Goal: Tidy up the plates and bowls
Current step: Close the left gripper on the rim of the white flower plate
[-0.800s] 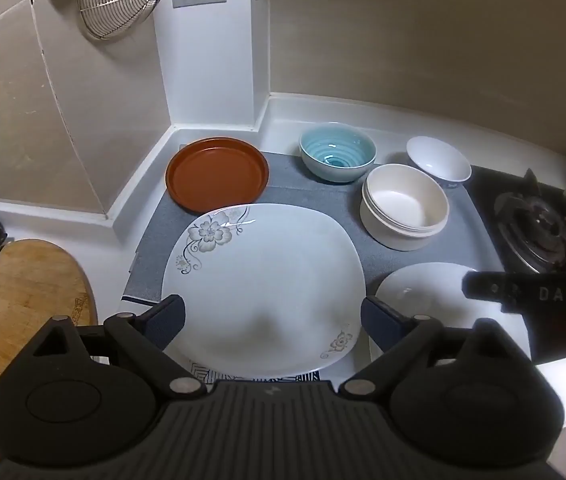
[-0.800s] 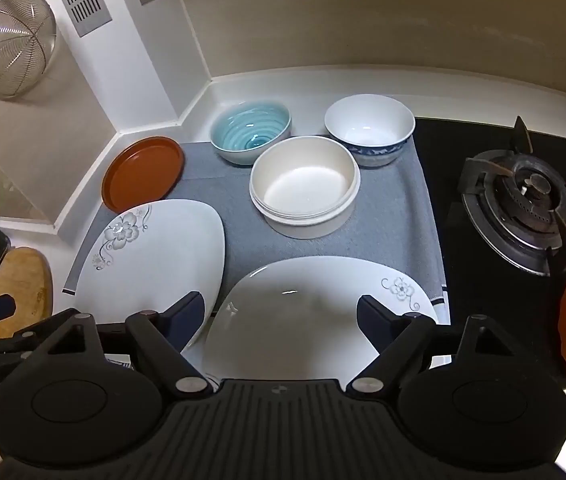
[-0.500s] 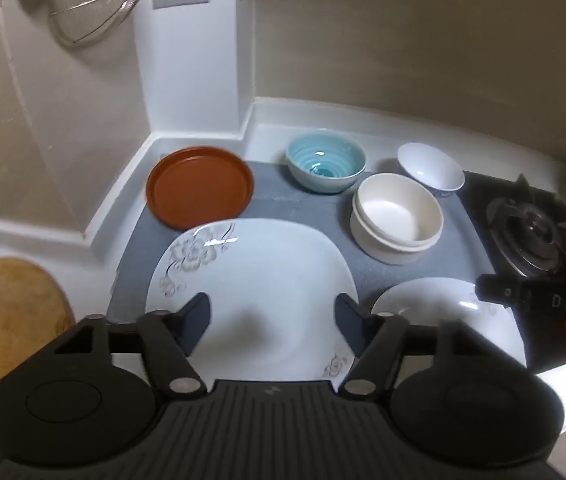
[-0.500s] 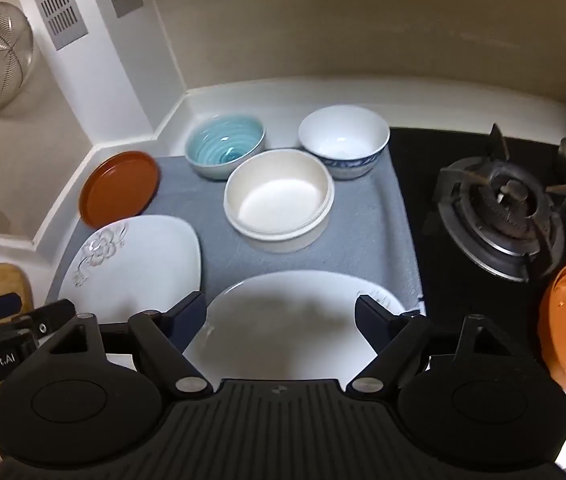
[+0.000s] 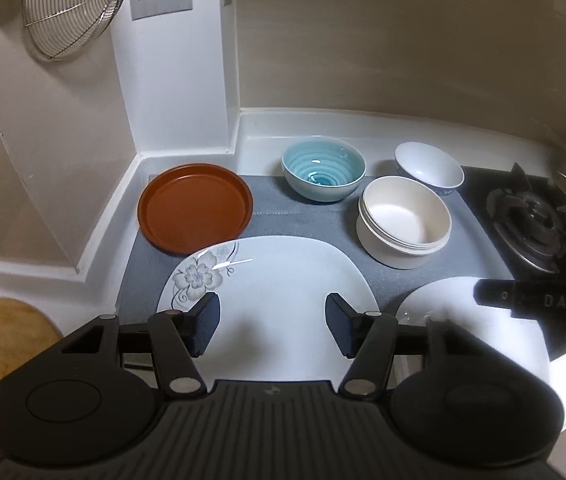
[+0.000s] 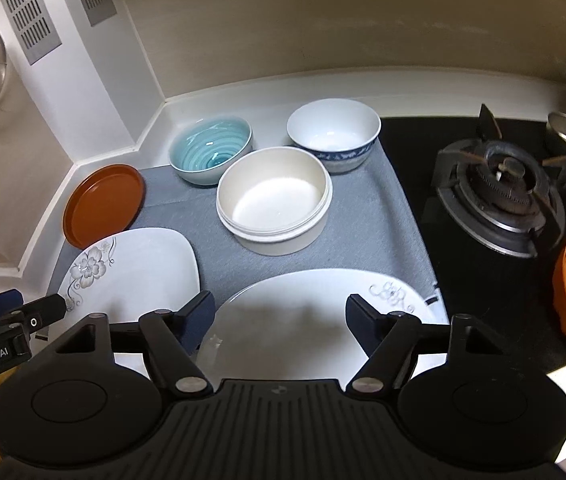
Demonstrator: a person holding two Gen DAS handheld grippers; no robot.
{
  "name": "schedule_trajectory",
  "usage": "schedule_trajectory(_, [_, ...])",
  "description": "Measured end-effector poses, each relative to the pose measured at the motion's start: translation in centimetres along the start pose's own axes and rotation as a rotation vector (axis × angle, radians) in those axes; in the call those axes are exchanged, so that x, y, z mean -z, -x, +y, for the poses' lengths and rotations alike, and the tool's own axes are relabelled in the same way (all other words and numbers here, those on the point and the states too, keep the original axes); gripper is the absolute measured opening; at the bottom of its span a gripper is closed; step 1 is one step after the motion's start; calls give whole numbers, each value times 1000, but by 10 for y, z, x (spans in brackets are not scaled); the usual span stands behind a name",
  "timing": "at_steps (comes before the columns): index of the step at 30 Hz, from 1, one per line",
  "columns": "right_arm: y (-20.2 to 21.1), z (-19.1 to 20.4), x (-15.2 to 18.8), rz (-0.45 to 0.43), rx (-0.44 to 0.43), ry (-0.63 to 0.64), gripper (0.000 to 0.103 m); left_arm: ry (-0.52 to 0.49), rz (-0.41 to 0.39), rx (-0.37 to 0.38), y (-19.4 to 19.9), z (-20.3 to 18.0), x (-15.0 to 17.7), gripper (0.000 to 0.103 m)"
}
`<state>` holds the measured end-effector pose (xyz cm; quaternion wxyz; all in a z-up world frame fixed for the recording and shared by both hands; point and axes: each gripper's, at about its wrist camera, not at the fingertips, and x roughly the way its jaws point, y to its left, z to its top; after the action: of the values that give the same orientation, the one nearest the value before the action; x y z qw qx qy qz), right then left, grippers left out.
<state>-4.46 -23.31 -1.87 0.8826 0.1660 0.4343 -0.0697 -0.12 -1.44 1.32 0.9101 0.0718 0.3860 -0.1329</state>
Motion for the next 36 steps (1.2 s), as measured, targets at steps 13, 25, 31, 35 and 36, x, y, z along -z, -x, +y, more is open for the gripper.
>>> schedule_trajectory(13, [6,3,2,-2,99,27,67,-2,41,109,-11,-1,8,64])
schedule_trajectory(25, [16,18,6,-13,116,43,58,21,40,100,-15,11,12,64])
schedule_trajectory(31, [21,18,17,-13,101,41,57,37,50,131,-12,11,24,50])
schedule_trajectory(35, [22,22,25,-15,85,59,43,53,48,144,-12,14,31,20])
schedule_trajectory(36, [23,24,27,-23,77,69,40,56,47,145,-12,16,33,18])
